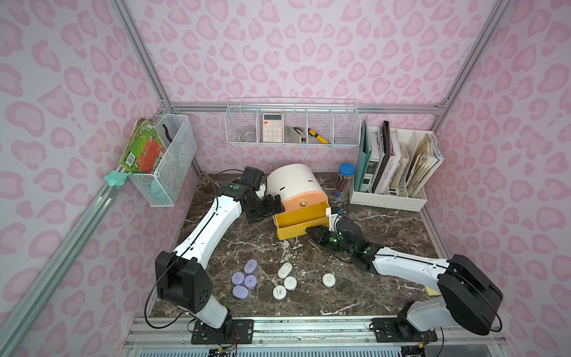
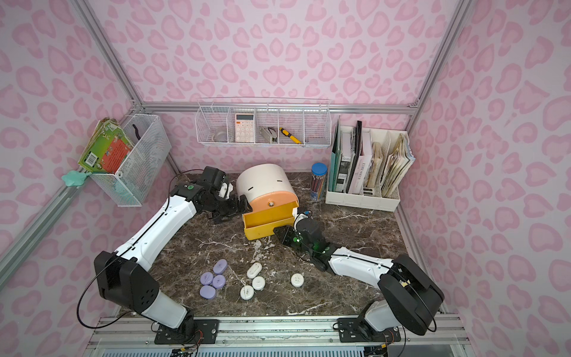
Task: Put the bluetooth earphones in the drawer according to color
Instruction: Open the drawer in the storage box.
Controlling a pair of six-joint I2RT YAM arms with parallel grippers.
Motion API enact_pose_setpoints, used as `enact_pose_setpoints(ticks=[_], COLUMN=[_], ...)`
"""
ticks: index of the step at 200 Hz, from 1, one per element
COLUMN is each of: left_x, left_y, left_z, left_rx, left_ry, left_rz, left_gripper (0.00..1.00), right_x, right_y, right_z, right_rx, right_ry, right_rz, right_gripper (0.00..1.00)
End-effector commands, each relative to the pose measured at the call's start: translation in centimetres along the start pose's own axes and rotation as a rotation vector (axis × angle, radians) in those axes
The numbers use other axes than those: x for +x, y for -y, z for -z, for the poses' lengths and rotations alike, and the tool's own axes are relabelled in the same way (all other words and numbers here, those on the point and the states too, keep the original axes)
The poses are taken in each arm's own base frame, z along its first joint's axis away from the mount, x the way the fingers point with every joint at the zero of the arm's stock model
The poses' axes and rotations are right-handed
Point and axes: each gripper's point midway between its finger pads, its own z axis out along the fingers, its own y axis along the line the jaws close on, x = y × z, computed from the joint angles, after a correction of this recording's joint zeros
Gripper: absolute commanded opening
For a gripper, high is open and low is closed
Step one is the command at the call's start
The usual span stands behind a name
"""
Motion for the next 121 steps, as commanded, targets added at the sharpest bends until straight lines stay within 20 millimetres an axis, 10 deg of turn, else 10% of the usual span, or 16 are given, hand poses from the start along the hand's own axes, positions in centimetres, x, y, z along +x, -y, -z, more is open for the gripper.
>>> enact_pose_setpoints(ticks=[1, 121], left_x=[-0.2, 0.0], left_y=[-0.1, -0.2], left_z=[0.0, 0.4], left_rx=[-0.010, -0.009], left_ry=[0.009, 0.007], left_rz=[-0.001, 0.002], left_gripper=[0.96, 0.96], right_x=[0.3, 2.3], right_y=[-0.8, -0.5], right_z=[0.5, 2.9], right_rx=[-0.012, 0.022], right_ry=[0.007, -0.007], right_rz=[0.020, 0.034], right_gripper=[0.18, 0.25])
